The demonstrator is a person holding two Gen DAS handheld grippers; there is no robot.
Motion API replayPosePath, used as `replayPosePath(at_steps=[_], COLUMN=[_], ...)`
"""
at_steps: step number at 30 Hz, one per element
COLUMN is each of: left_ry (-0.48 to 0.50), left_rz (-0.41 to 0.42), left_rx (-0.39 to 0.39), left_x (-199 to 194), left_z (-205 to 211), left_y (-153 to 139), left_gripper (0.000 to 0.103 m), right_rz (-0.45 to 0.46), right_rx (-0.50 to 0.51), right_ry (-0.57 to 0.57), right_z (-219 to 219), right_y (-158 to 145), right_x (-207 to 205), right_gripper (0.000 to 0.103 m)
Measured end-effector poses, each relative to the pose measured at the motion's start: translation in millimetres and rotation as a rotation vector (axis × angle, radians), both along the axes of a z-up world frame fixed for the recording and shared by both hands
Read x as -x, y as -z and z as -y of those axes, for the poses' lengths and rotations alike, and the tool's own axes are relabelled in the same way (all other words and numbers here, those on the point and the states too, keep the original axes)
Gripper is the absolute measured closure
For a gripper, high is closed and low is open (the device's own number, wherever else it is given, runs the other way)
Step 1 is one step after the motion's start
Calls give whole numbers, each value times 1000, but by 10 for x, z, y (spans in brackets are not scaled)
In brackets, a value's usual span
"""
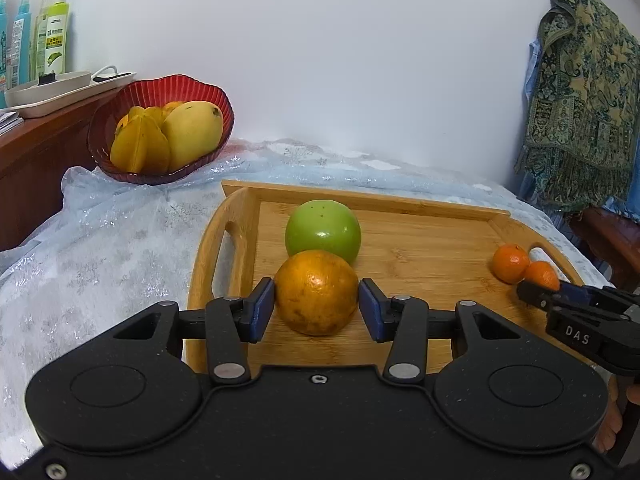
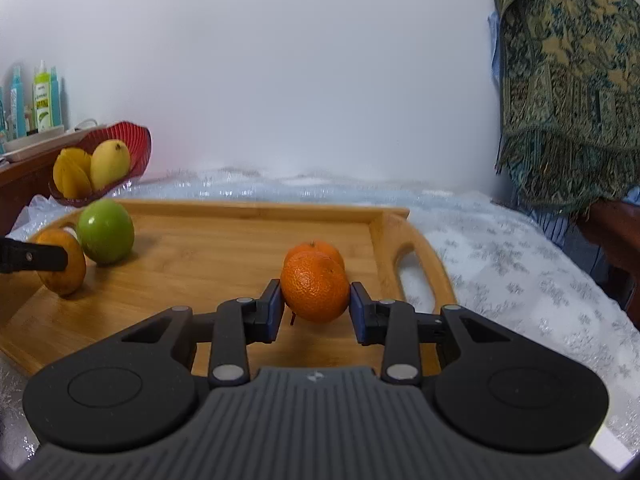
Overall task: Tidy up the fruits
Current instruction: 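Carry the orange beside the apple while the right gripper carries the tangerine beside the first tangerine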
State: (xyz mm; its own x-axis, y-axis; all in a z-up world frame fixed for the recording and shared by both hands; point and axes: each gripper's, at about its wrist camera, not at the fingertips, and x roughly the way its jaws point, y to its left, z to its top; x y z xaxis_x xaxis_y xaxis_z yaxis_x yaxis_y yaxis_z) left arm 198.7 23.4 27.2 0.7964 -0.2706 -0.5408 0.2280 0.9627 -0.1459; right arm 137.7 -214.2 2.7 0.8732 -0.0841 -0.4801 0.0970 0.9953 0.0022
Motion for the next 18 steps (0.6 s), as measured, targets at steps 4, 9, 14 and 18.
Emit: replayPosePath(at_steps=[4, 9, 14, 18], left_ry=[10, 12, 22, 29], left_rz=[25, 25, 17, 23], left_rx=[-35, -40, -35, -47], left_x=[50, 77, 60, 71], left_z=[44, 59, 33, 44], left_y=[14, 5, 1, 5], left_gripper=[59, 59, 59, 59], right_rz=[-17, -25, -30, -29], right_rx=[-2, -17, -22, -20], right_ry=[-1, 2, 6, 6], right_z=[-2, 0, 0, -1], right_y=[27, 50, 59, 64], right_x=[-19, -28, -41, -37], right_gripper=[64, 64, 64, 64])
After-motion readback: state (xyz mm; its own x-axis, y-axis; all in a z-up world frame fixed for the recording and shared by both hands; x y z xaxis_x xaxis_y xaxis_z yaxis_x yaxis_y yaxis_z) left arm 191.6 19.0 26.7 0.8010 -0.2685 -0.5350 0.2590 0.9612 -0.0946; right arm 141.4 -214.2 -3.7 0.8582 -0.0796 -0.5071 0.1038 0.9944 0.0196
